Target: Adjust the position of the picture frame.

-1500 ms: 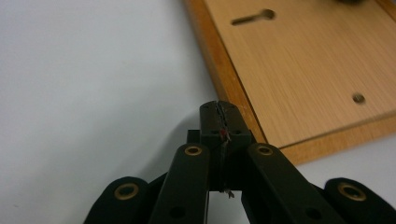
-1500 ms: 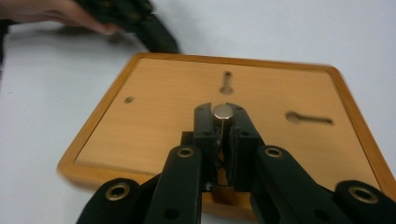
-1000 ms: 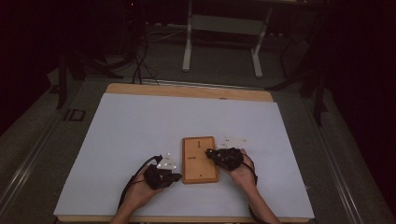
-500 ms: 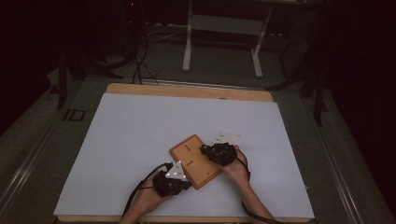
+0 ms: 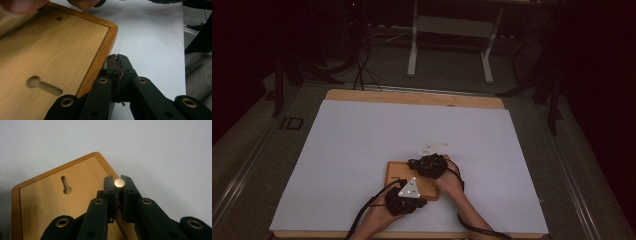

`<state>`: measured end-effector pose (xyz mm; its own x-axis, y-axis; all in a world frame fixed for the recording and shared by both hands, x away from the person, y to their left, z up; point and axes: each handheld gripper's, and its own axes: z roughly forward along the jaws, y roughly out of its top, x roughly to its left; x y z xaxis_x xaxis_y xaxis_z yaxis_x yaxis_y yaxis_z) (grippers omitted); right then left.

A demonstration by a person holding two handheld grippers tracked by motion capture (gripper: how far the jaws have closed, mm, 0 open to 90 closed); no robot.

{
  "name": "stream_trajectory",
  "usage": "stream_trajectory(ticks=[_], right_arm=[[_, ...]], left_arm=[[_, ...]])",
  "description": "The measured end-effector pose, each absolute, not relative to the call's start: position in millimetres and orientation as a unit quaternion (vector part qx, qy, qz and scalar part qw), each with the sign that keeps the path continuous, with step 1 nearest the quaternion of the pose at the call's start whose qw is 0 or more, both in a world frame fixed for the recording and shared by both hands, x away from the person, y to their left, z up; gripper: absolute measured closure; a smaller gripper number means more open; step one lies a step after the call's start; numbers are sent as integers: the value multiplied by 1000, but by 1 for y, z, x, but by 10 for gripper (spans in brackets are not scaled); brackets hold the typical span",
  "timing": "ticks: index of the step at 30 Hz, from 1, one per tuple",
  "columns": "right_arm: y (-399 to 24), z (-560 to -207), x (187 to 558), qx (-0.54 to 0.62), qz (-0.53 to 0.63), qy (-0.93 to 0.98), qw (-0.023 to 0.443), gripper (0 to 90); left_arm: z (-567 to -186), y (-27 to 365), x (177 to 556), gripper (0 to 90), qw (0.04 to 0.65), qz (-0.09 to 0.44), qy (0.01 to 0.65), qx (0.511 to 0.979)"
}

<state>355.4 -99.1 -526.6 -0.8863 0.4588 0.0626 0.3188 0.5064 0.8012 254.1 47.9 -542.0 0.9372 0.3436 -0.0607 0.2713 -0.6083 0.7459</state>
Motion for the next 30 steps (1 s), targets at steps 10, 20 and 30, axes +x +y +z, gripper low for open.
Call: stream_trajectory(ticks=[10,20,30], right_arm=[[-114,-513,357,228,465,852,72,689],[-152,-509,339,248,436,857,115,552],[-196,-518,329,307,414,848,125,572]], left_arm=[[-522,85,257,824,427,76,204,878],[-510,147,272,840,426,137,305,841],[-525,161,278,893,372,119,338,856]])
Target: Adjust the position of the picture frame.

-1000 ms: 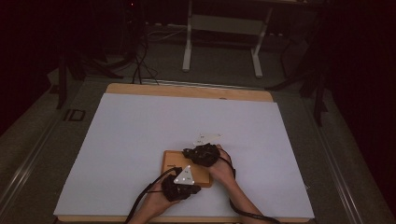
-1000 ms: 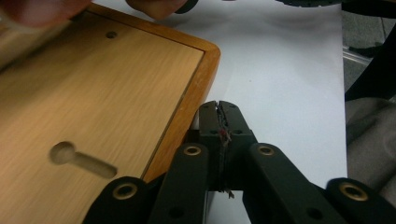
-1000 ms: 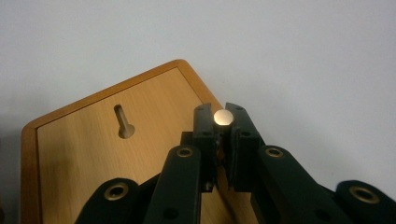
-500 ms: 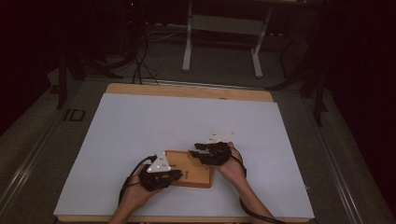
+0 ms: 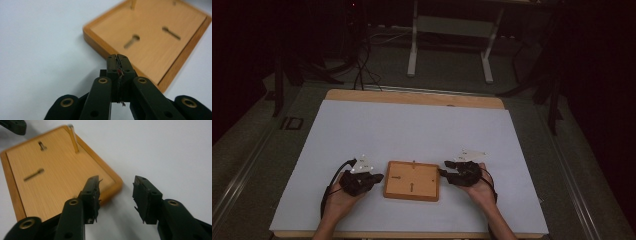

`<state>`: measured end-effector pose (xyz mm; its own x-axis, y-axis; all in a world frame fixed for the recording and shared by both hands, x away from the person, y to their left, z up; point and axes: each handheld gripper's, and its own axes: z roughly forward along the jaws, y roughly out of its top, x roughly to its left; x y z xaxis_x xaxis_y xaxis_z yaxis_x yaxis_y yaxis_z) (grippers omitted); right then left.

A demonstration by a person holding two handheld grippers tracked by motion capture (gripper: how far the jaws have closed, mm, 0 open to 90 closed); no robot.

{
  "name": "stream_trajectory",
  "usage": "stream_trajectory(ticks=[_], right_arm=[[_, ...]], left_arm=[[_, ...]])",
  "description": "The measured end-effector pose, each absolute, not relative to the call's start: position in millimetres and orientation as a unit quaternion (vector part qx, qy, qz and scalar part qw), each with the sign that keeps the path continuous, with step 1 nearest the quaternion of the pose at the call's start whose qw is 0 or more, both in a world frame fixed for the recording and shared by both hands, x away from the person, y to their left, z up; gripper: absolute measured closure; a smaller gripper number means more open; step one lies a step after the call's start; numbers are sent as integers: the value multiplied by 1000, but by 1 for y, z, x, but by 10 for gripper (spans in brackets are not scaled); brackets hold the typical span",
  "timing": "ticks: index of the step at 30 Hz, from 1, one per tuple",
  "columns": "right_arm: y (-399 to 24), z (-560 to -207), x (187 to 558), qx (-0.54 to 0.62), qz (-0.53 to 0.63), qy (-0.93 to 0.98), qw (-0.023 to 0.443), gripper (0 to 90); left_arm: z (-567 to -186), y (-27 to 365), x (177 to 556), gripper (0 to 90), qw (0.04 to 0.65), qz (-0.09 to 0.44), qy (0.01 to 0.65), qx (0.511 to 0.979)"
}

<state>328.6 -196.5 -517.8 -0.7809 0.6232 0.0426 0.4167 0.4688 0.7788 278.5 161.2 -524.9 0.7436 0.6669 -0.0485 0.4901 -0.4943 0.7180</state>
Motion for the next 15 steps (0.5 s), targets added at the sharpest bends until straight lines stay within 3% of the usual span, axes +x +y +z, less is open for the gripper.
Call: stream_trajectory(ticks=[5,15], right_arm=[[-205,-524,323,319,393,854,117,701],[-199,-536,332,327,383,859,90,781]], left_arm=[[-530,157,277,896,362,101,343,861],[-531,155,269,898,376,90,365,847]])
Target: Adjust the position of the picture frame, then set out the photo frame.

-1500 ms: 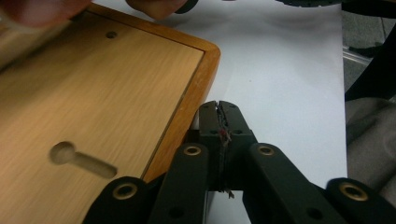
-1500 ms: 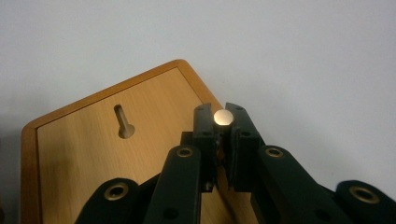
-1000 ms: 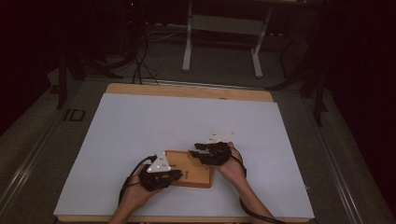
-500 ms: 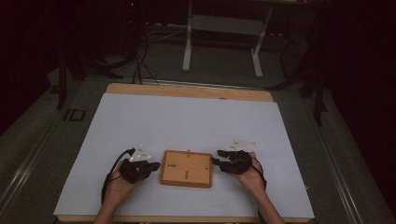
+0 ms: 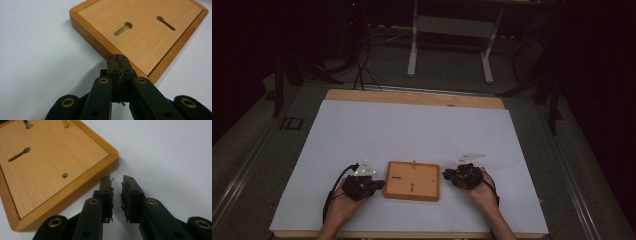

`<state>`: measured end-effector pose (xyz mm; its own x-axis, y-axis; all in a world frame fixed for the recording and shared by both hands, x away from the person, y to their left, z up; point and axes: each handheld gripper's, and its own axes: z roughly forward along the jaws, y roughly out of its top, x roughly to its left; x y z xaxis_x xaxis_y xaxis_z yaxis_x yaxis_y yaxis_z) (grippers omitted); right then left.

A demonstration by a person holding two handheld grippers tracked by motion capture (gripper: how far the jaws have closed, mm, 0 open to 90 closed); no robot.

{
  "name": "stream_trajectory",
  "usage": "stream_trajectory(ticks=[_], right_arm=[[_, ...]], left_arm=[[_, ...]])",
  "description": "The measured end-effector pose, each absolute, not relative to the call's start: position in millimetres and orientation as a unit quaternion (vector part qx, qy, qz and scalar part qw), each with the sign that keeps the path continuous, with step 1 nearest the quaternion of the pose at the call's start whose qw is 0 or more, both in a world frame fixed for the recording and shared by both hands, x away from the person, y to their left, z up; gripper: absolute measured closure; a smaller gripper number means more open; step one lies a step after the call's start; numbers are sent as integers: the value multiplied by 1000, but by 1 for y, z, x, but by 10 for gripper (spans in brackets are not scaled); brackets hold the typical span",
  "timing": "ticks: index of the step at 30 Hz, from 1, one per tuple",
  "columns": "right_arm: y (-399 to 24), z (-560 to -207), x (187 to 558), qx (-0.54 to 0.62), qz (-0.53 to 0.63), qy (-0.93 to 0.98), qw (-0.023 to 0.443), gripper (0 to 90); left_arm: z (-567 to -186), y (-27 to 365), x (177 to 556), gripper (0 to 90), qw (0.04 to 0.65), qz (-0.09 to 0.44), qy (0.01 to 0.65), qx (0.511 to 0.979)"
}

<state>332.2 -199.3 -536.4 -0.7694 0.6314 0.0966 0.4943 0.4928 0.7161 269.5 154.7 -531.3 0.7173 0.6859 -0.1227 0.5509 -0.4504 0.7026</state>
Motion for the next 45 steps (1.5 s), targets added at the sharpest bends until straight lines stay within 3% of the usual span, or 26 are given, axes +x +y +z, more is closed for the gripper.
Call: stream_trajectory(ticks=[3,13,24,32,45], right_arm=[[-194,-537,333,327,378,861,94,819],[-200,-538,339,343,385,852,97,812],[-204,-538,334,338,381,854,105,720],[-209,-533,328,340,389,849,111,694],[-216,-531,317,334,393,848,119,644]], left_arm=[[-531,152,268,899,375,93,362,848],[-532,143,268,899,392,90,354,844],[-533,141,279,895,387,115,367,838],[-528,142,279,837,403,142,367,826],[-520,124,290,783,424,132,348,826]])
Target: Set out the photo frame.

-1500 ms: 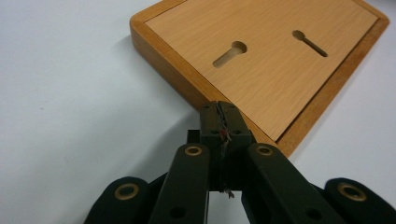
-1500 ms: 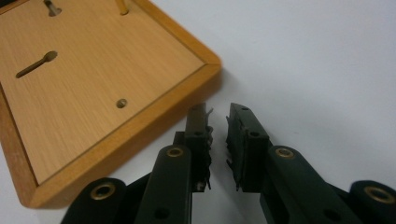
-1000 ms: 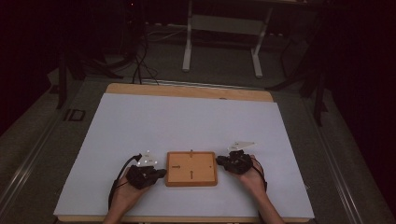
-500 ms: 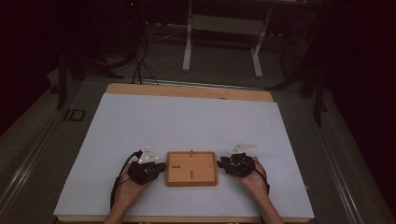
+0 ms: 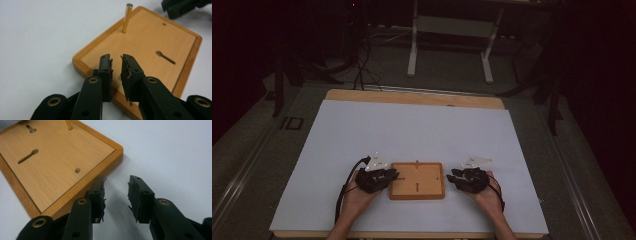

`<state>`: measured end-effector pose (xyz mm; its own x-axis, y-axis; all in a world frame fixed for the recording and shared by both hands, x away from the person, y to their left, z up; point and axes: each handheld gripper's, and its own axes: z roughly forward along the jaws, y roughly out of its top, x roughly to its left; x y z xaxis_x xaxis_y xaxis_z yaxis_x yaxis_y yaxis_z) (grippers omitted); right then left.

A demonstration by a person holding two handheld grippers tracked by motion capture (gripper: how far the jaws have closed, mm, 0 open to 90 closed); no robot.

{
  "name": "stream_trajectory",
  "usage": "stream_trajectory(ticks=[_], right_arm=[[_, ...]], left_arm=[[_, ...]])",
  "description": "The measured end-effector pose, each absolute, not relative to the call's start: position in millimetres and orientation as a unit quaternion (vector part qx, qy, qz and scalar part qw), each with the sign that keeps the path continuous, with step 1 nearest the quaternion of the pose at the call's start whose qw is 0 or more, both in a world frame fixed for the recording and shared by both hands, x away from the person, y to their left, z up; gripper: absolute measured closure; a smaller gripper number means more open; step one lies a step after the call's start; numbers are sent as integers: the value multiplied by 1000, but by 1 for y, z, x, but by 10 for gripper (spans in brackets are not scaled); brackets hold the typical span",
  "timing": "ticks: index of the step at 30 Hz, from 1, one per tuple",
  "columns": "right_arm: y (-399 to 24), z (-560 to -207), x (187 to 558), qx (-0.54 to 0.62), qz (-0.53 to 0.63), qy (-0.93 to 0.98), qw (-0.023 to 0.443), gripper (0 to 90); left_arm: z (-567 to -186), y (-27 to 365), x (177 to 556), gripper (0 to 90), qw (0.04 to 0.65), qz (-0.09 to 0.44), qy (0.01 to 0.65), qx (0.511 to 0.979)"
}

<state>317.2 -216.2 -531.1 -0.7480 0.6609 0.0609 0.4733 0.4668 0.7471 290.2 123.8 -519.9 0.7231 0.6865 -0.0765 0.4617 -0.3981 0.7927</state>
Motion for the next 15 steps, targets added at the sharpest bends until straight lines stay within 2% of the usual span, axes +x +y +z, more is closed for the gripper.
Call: stream_trajectory(ticks=[6,15], right_arm=[[-219,-533,316,338,393,848,115,633],[-217,-535,316,335,395,847,117,617]], left_arm=[[-514,110,304,781,437,109,334,828],[-512,88,317,786,442,108,310,835]])
